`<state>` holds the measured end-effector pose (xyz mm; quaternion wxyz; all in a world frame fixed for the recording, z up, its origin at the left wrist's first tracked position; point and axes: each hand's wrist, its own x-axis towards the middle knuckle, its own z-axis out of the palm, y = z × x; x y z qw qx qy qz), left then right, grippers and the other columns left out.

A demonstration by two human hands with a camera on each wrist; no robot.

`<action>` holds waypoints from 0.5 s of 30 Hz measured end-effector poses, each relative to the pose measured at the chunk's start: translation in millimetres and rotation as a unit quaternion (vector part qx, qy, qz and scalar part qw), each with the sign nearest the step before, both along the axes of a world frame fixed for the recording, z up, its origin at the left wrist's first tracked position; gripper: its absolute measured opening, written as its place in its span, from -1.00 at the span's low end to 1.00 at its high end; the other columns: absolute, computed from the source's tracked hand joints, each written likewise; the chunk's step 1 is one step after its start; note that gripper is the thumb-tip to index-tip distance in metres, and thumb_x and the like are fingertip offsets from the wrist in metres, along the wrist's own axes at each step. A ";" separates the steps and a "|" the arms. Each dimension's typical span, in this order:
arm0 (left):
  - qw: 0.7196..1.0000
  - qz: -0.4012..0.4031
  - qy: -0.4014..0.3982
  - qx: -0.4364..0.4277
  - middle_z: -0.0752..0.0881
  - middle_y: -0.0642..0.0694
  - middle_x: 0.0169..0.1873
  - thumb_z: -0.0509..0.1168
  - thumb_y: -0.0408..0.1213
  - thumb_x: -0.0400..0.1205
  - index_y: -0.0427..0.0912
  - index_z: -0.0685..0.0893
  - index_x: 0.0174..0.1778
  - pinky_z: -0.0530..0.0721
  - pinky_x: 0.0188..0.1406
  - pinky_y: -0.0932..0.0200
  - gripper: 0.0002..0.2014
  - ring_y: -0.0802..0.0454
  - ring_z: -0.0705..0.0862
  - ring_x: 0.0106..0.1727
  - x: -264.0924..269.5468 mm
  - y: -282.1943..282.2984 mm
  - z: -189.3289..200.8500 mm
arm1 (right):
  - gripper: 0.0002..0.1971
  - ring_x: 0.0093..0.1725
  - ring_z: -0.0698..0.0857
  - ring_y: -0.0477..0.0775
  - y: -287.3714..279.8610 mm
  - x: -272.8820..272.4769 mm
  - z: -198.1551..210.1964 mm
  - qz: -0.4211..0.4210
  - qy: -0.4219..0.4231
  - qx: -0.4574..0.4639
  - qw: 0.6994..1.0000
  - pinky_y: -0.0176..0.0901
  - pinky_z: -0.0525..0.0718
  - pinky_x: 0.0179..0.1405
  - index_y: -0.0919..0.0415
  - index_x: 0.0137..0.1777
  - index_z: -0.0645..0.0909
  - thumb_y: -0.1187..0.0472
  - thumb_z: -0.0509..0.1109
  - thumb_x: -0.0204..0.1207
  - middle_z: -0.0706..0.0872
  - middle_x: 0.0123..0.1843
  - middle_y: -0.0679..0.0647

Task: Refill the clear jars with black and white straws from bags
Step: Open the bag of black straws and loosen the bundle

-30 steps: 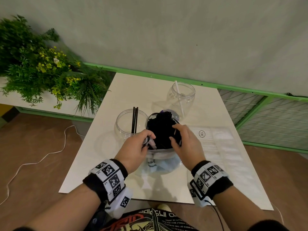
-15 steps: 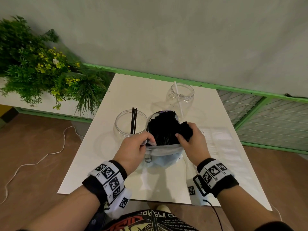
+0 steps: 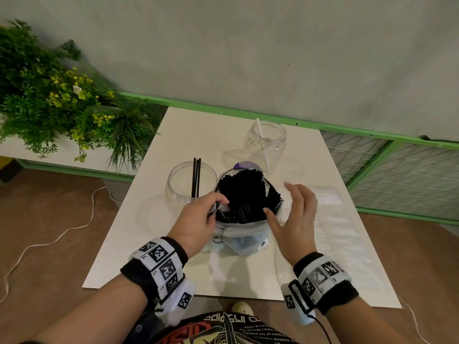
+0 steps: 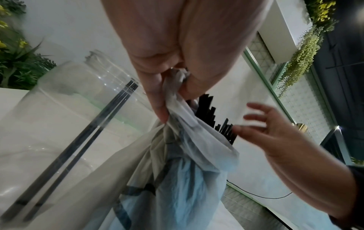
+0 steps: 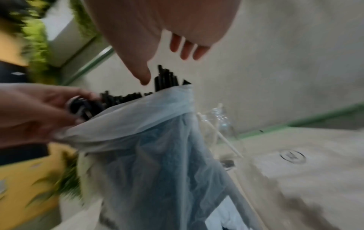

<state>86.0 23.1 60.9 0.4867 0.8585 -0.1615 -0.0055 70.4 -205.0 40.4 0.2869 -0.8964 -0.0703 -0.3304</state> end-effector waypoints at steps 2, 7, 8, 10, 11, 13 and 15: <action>1.000 -0.004 -0.001 -0.005 0.71 0.23 -0.03 0.19 -0.63 0.55 0.25 0.55 0.03 0.46 0.08 0.59 -0.46 0.38 0.63 0.08 -0.5 -0.6 0.9 | -0.64 0.19 0.53 0.15 16.1 -8.7 5.9 0.094 -0.069 -0.079 0.990 0.10 0.54 0.21 0.16 0.29 0.48 0.25 0.43 0.51 0.55 0.20 0.12; 0.999 -0.029 -0.016 -0.002 0.69 0.25 -0.05 0.19 -0.64 0.53 0.23 0.54 0.04 0.45 0.05 0.62 -0.46 0.40 0.62 0.06 0.2 -4.0 2.9 | -0.76 0.09 0.63 0.21 50.2 -16.8 -10.5 0.279 0.005 -0.206 0.938 0.08 0.64 0.05 0.26 0.19 0.59 0.39 0.31 0.54 0.70 0.13 0.15; 0.999 -0.034 -0.017 0.000 0.69 0.24 -0.03 0.19 -0.63 0.54 0.21 0.55 0.06 0.45 0.06 0.61 -0.47 0.39 0.61 0.07 -0.2 -4.0 4.0 | -0.76 0.11 0.63 0.21 53.1 -15.9 -12.3 0.263 0.030 -0.201 0.943 0.09 0.65 0.05 0.27 0.20 0.57 0.37 0.29 0.54 0.69 0.15 0.15; 0.999 -0.033 -0.017 0.001 0.69 0.20 0.02 0.18 -0.62 0.54 0.18 0.55 0.13 0.43 0.11 0.61 -0.48 0.38 0.61 0.10 -0.8 -2.9 5.6 | -0.75 0.13 0.60 0.17 55.4 -14.9 -11.7 0.218 0.066 -0.172 0.958 0.05 0.64 0.09 0.28 0.20 0.57 0.32 0.22 0.56 0.67 0.16 0.14; 0.999 -0.029 -0.013 -0.004 0.69 0.17 0.06 0.18 -0.62 0.54 0.15 0.55 0.17 0.43 0.13 0.59 -0.48 0.36 0.61 0.12 -1.0 -1.6 5.4 | -0.75 0.15 0.57 0.14 55.2 -15.3 -11.2 0.201 0.080 -0.152 0.965 0.00 0.62 0.12 0.28 0.21 0.56 0.29 0.19 0.58 0.67 0.18 0.13; 1.000 -0.020 0.001 -0.011 0.69 0.11 0.09 0.18 -0.62 0.54 0.11 0.53 0.24 0.44 0.14 0.57 -0.47 0.33 0.62 0.13 -1.6 0.6 6.0 | -0.72 0.20 0.55 0.10 53.7 -16.0 -10.4 0.173 0.112 -0.115 0.972 -0.12 0.55 0.19 0.25 0.25 0.54 0.24 0.13 0.62 0.64 0.25 0.10; 1.000 -0.024 0.016 0.001 0.68 0.09 0.07 0.19 -0.59 0.56 0.10 0.50 0.31 0.47 0.03 0.57 -0.47 0.40 0.62 0.01 -3.7 1.0 7.7 | -0.68 0.19 0.58 0.11 51.3 -13.7 -11.8 0.150 0.141 -0.108 0.973 -0.17 0.54 0.20 0.23 0.28 0.55 0.21 0.09 0.63 0.65 0.27 0.09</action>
